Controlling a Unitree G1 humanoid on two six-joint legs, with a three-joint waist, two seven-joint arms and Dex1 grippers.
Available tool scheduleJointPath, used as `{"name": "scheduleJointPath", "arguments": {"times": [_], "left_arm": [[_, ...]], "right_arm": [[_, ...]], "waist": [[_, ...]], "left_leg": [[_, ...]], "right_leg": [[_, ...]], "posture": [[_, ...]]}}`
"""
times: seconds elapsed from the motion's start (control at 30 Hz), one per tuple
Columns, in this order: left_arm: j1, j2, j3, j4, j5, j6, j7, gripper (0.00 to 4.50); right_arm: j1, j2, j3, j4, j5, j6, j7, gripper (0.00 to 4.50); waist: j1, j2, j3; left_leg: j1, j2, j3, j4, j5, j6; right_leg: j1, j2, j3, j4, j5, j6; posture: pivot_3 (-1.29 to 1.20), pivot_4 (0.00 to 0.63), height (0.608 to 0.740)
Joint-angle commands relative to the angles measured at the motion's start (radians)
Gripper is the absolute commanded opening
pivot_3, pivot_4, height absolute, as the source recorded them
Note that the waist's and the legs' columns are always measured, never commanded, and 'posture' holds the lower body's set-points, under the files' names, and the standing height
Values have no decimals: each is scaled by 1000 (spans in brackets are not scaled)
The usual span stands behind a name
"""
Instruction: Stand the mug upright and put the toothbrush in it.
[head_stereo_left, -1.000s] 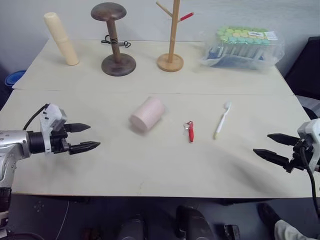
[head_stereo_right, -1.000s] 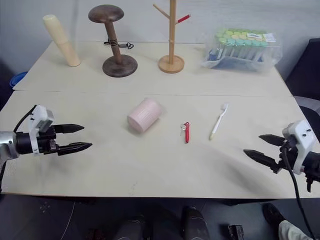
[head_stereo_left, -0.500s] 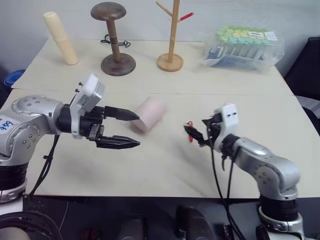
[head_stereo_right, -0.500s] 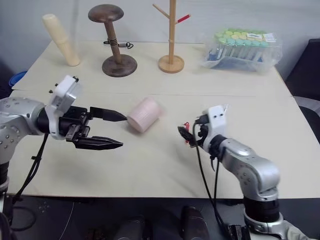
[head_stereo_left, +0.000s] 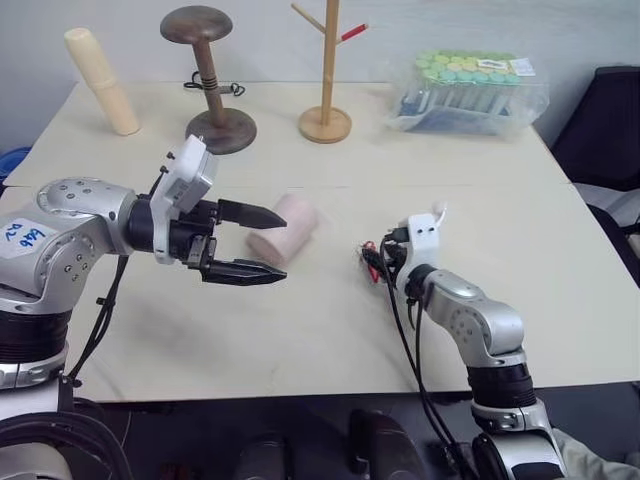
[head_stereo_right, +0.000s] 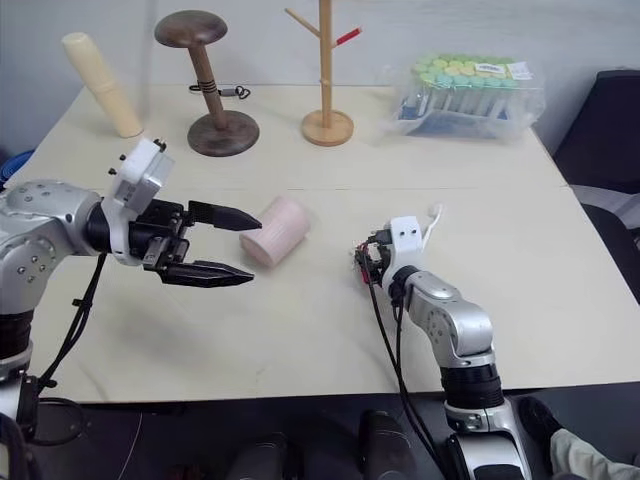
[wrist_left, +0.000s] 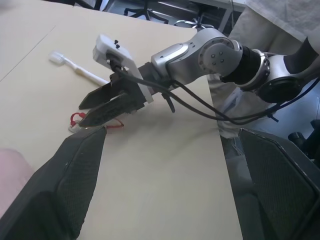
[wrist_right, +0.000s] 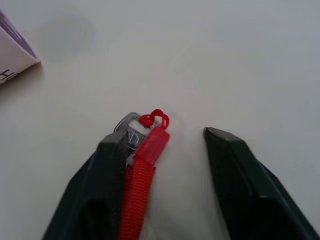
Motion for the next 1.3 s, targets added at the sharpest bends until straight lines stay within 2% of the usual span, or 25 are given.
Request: {"name": "scheduleJointPath", "arguments": {"times": [0.03, 0.13, 0.17, 0.27, 0.4, 0.57, 0.7, 0.83, 1.03, 1.13, 1.3], "left_arm": [[-7, -7, 7, -1, 10, -23, -4, 4500], [-9, -16, 4, 6, 18, -28, -2, 4500], [-10, -20, 3, 7, 21, -29, -2, 4500], [-18, -42, -5, 14, 29, -33, 4, 4500], [-43, -94, -16, 31, 31, -34, 17, 4500], [-75, -163, -43, 56, 46, -50, 27, 4500], [-105, -217, -63, 83, 55, -66, 21, 4500], [-125, -261, -85, 95, 62, -78, 13, 4500], [-169, -345, -115, 122, 80, -100, 25, 4500], [-178, -358, -123, 117, 81, -99, 17, 4500], [-175, -350, -122, 116, 84, -101, 10, 4500]], "right_arm": [[5, 12, 17, -1, -6, 8, 26, 1108], [11, 12, 17, -26, -4, 17, 42, 72], [13, 13, 18, -36, -4, 21, 45, 30], [18, 8, 5, -78, 0, 32, 47, 30], [-5, -31, -144, -203, 25, 60, -6, 30], [-20, -200, -409, -332, 98, 166, -5, 30], [63, -370, -569, -300, 98, 211, 43, 30], [189, -422, -608, -195, 68, 140, 93, 30], [291, -389, -567, -23, 13, 13, 116, 30], [313, -375, -581, -14, 5, -14, 104, 831], [343, -400, -580, -90, 20, -16, 129, 2545]], "waist": [[0, 0, 0], [0, 0, 0], [0, 0, 0], [1, 0, 0], [8, 0, 0], [22, 1, 0], [30, 1, 0], [32, 0, 0], [27, 0, 0], [29, 0, 0], [31, 1, 0]], "left_leg": [[0, 0, 0, 0, 0, 0], [0, 0, 0, 0, 0, 0], [0, 0, 0, 0, 0, 0], [0, 0, 0, 0, 0, 0], [-1, 0, 0, 1, 0, 0], [-3, -1, -2, 1, 0, 0], [-3, 0, -1, 0, 0, 0], [-3, 0, -1, 0, 0, 0], [0, 0, 2, 0, 0, 0], [0, 0, 2, 0, 0, 0], [0, 0, 2, 1, 0, 0]], "right_leg": [[0, 0, 0, 0, 0, 0], [0, 0, 0, 0, 0, -1], [0, 0, 0, 0, 0, -1], [0, 0, 0, 0, 0, -1], [0, 0, 0, 0, 0, -1], [-1, -1, 0, -1, 0, -1], [-1, 0, 0, -1, 0, -1], [0, 0, 1, -1, 0, 0], [0, 1, 4, 0, 0, 0], [0, 1, 4, 0, 0, 0], [0, 1, 4, 0, 0, 0]], "posture": [[0, 150, 740], [0, 150, 740], [0, 150, 740], [0, 150, 740], [0, 150, 740], [0, 150, 740], [0, 150, 740], [0, 150, 740], [0, 150, 740], [0, 150, 740], [0, 150, 740]]}}
